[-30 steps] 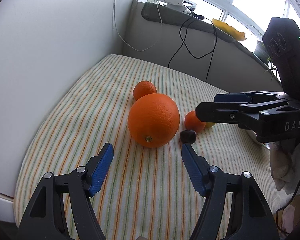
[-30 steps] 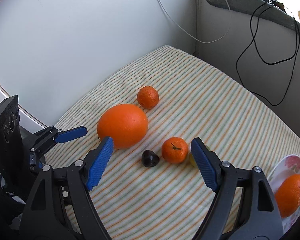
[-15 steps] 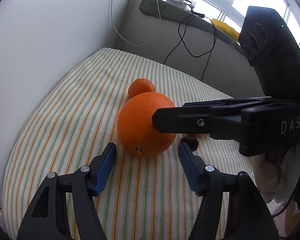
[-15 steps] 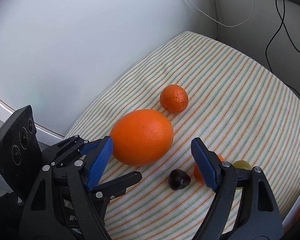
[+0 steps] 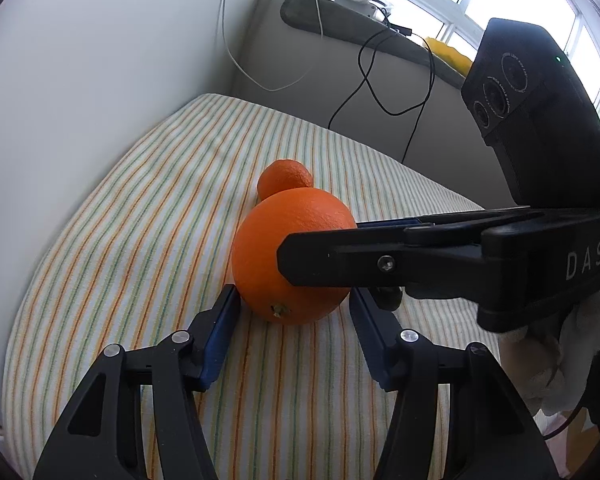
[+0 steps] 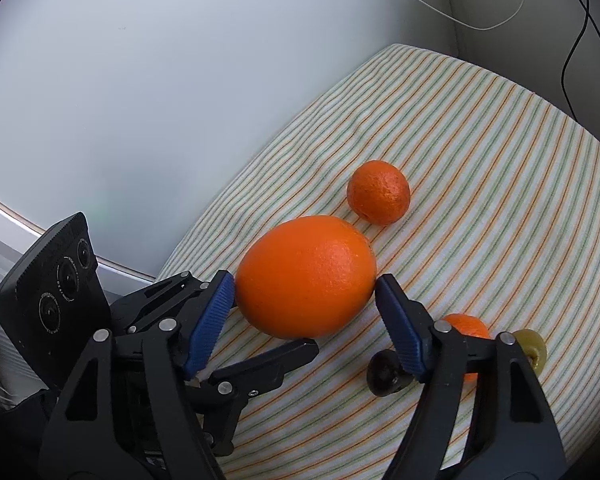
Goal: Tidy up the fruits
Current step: 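Move the right tool to the loose large orange on the cloth, then close the right tool's fingers around the large orange and lift it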
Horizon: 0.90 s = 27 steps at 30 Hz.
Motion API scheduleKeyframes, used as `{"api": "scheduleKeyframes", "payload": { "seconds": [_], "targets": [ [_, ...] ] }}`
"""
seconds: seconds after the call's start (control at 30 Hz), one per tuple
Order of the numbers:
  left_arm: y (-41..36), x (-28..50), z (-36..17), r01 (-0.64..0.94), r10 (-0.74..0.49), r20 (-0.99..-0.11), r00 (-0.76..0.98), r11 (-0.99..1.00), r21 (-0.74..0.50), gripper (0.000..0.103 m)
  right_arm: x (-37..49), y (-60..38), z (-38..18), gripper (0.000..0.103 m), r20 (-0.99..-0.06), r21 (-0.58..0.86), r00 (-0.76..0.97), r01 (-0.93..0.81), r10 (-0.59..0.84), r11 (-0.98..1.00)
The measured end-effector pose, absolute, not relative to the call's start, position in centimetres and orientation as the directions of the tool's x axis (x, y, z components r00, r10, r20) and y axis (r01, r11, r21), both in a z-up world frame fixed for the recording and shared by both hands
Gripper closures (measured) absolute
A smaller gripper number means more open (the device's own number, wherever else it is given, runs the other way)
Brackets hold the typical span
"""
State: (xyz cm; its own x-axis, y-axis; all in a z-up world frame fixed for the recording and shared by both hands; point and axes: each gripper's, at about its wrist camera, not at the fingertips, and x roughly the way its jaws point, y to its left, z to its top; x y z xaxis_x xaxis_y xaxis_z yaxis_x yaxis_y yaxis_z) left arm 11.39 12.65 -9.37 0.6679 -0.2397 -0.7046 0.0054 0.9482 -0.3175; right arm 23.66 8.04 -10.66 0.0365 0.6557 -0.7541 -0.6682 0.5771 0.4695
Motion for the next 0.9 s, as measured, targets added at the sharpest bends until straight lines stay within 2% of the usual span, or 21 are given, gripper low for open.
{"api": "scheduleKeyframes", "payload": {
  "seconds": [0.47,0.9],
  "targets": [
    [11.3,11.3,-8.1,0.021,-0.236,-0.682,0.693,0.951,-0.307,0.047,22.5,6.2,-8.7,0.027,-0.743,0.456,0.074,-0.672,0.665,0.584],
    [6.9,12.4,-6.6,0.090,-0.275,-0.658,0.701,0.950,-0.300,0.047,22.4,1.0,-6.7,0.027,-0.735,0.438,0.137,-0.650,0.664,0.620]
  ]
}}
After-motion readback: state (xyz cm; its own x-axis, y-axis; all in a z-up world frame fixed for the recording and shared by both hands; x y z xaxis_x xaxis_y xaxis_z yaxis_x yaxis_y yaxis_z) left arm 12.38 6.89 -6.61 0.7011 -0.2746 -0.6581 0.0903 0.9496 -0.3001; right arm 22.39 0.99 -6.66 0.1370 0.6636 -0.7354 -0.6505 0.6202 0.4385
